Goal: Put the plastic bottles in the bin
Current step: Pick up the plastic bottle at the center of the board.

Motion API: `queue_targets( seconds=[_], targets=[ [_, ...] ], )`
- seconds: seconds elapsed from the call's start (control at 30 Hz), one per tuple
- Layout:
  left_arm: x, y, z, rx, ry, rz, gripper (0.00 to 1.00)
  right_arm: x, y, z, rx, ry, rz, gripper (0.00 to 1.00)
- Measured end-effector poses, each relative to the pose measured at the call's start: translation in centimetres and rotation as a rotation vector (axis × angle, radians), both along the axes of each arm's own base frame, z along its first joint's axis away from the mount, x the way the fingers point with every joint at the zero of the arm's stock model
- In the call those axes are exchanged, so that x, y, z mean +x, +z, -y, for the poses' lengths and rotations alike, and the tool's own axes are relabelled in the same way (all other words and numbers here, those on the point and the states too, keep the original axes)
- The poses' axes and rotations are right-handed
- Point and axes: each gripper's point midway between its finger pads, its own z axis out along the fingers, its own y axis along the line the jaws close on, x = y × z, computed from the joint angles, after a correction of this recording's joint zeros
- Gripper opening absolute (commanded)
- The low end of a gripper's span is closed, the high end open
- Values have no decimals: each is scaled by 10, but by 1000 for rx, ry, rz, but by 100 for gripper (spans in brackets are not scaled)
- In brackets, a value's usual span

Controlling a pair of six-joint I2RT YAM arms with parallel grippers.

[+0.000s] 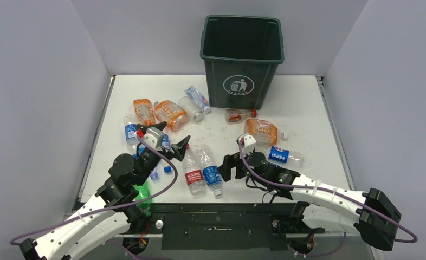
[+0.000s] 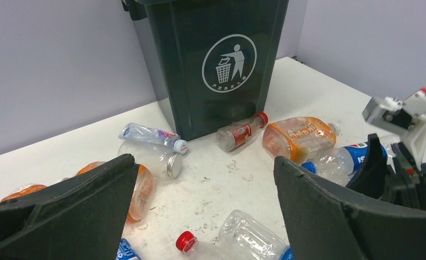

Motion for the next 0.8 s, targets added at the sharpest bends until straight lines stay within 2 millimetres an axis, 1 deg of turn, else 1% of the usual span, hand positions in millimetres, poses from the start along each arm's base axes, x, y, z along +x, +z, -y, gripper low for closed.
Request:
queue_targets(
  seconds=[0.07, 0.13, 0.17, 0.23, 0.3, 0.5, 0.6, 0.8],
  targets=[
    [1, -2, 2, 9, -4, -3, 96, -9, -21, 1, -35, 14, -37, 97],
    [1, -6, 4, 19, -9, -11, 96, -12, -31, -3, -50, 27, -56, 100],
    [2, -7, 5, 23, -12, -12, 96, -12, -34, -5, -52, 29, -58, 95],
    [2, -9, 7, 30, -19, -16, 96, -10, -39, -10, -54, 36, -63, 92],
    [2, -11, 8, 37, -24, -20, 96, -9, -46, -13, -63, 37, -74, 90],
    [2, -13, 11, 50, -34, -19, 96, -10, -75, -20, -111, 47, -125, 90],
    [2, -14, 12, 55, -42, -20, 96, -7, -73, -31, -81, 57, -123, 90],
    [0, -16, 16, 61, -58, -23, 96, -7, -73, -36, -64, 65, -122, 90]
  ],
)
